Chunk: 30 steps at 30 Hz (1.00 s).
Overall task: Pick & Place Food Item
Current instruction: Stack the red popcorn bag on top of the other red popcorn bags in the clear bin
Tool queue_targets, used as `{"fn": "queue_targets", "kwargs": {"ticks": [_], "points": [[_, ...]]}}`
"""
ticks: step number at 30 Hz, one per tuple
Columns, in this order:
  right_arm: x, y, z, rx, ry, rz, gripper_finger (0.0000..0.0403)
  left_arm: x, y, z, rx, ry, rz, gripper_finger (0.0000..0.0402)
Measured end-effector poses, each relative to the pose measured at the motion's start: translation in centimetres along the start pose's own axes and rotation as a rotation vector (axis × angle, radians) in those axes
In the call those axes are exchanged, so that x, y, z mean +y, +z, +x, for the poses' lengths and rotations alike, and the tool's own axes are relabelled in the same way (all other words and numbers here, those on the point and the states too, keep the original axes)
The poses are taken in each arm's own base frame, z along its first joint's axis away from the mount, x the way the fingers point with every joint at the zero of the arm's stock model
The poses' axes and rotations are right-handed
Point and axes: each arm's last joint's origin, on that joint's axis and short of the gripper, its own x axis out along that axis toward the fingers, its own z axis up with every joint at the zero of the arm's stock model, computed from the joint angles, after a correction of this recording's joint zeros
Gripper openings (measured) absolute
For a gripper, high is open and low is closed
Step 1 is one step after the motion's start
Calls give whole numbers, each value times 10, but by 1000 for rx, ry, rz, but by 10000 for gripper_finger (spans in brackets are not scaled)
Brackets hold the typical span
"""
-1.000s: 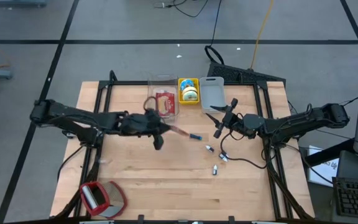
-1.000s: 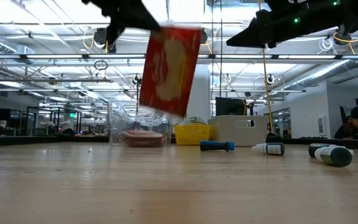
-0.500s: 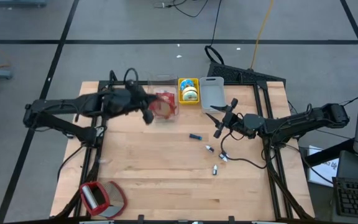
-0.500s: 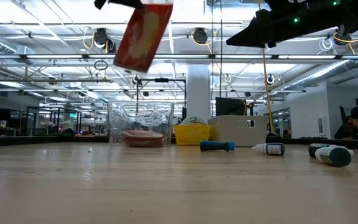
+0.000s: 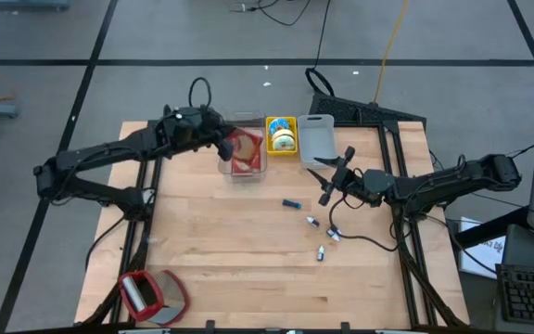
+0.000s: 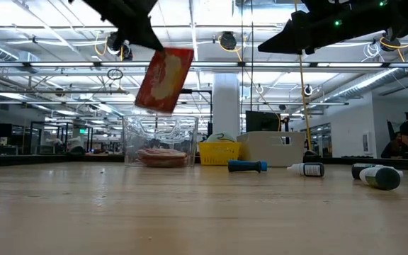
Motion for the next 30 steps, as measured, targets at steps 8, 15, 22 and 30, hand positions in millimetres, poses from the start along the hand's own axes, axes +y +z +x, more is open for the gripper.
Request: {"fn": "queue_targets", "kwargs": {"ticks": [8,15,22,30], "points": [[0,0,0,0,0,0,155,16,-43,27,-34,-38,-156,0],[0,0,0,1,0,0,155,17,-67,33,-29,-37,-263,0],[-1,0,1,3,-4,0,155,5,-60,26,-54,-90,-297,0],[-3,-2,2,19,-16,-8,155,-10,-78,24,-13,-45,-299,0]]}}
